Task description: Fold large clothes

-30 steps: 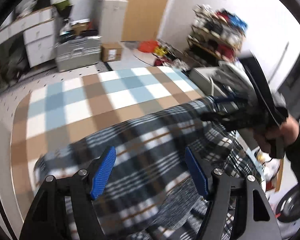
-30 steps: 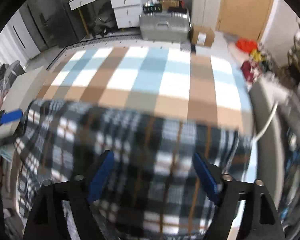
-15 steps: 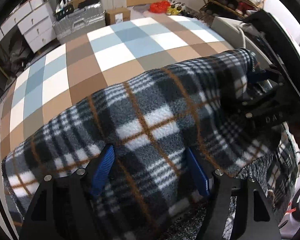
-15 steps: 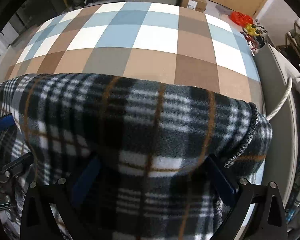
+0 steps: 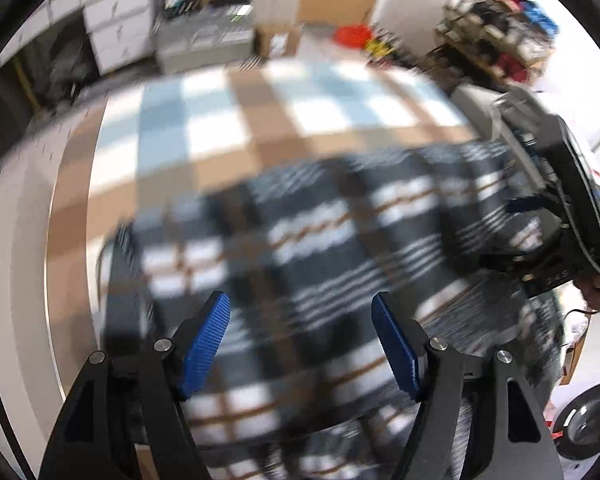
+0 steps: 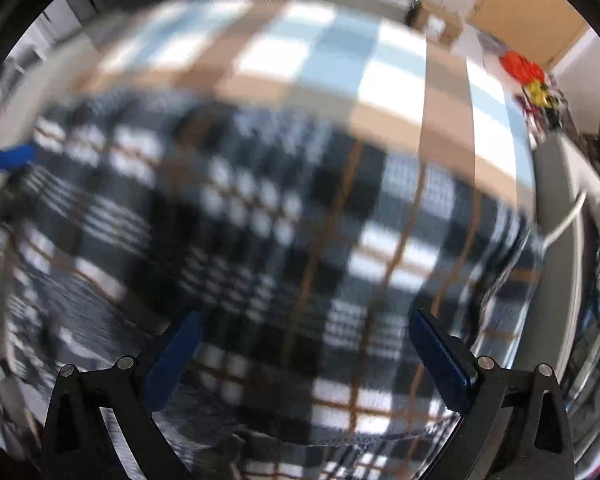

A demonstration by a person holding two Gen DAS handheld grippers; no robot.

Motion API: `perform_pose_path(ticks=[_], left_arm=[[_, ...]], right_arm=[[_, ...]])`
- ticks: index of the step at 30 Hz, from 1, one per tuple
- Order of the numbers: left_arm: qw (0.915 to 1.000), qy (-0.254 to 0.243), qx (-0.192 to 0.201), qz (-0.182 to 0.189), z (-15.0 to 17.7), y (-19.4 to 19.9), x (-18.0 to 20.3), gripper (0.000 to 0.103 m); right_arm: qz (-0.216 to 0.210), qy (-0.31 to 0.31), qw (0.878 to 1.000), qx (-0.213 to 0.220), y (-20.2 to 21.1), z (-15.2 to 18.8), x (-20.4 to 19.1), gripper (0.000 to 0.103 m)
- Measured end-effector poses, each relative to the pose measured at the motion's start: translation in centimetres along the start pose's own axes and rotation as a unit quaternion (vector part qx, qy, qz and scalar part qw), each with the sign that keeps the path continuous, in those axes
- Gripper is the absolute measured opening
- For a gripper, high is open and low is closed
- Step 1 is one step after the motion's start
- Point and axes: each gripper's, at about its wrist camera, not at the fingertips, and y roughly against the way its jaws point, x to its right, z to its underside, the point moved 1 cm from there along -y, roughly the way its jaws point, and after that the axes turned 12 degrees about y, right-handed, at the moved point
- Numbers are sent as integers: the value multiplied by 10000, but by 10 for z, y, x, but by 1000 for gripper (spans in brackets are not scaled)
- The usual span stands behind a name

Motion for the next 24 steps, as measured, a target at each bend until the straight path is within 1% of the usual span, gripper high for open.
perform_pose_path(ticks=[1, 2, 3, 4, 6, 8, 9, 10, 11, 12, 13, 14, 15, 16, 18, 19, 20, 21, 23, 24], left_arm=[[9999, 79, -101, -5, 3, -6, -4, 69], [9997, 148, -189, 33, 6, -16, -10, 69], [9997, 142, -163, 66, 7, -22, -11, 68], [10000, 47, 0, 64, 11, -22, -11, 69], [9997, -195, 134, -63, 17, -24, -4, 73], [9993, -280, 110, -203, 14, -24, -1, 73], [9994, -227, 41, -251, 12, -19, 1, 73], [9996, -195, -9, -222, 9, -16, 2, 73], [9998, -171, -49, -39, 5, -8, 6, 73], [9996, -155, -15, 228, 1, 0, 10, 74], [9990, -128, 32, 416, -1, 5, 10, 74], [9986, -114, 17, 511, -3, 5, 12, 74], [9986, -122, -58, 520, -6, 1, 13, 74], [9988, -147, -153, 452, -8, -6, 13, 74], [9990, -136, -374, 180, -15, -30, 9, 74], [9988, -93, -456, 163, -16, -36, 6, 74], [9986, -27, -481, 223, -20, -42, 2, 75], [9984, 11, -475, 296, -24, -44, 1, 78], [9980, 90, -553, 305, -30, -46, -1, 79], [9979, 92, -579, 289, -31, -48, 2, 80]], right_arm=[[-56, -63, 9998, -200, -13, 4, 2, 103], [-135, -148, 9994, -291, -23, 8, 4, 103], [-174, -227, 9994, -206, -29, 11, 5, 103], [-138, -235, 9996, -66, -29, 13, 5, 103], [-1, -149, 9999, 10, -26, 15, 1, 103], [91, -18, 10000, -23, -23, 15, -2, 103], [97, 69, 9998, -134, -19, 14, -4, 103], [110, 83, 9997, -195, -15, 14, -3, 103], [141, -2, 9997, -191, -8, 11, 1, 103], [157, -161, 9997, -132, 1, 7, 5, 103], [121, -284, 9995, -28, 8, 4, 12, 103], [28, -450, 9988, 172, 18, 1, 20, 103], [-69, -617, 9975, 327, 25, -2, 29, 103], [-139, -751, 9963, 387, 26, -5, 36, 103], [-226, -918, 9950, 335, 19, -9, 45, 103], [-205, -936, 9952, 214, 10, -12, 48, 103], [-142, -941, 9954, 79, 0, -13, 50, 103], [-70, -925, 9957, -20, -11, -15, 51, 103], [12, -865, 9962, 23, -26, -19, 49, 103], [53, -820, 9965, 152, -29, -20, 46, 103]])
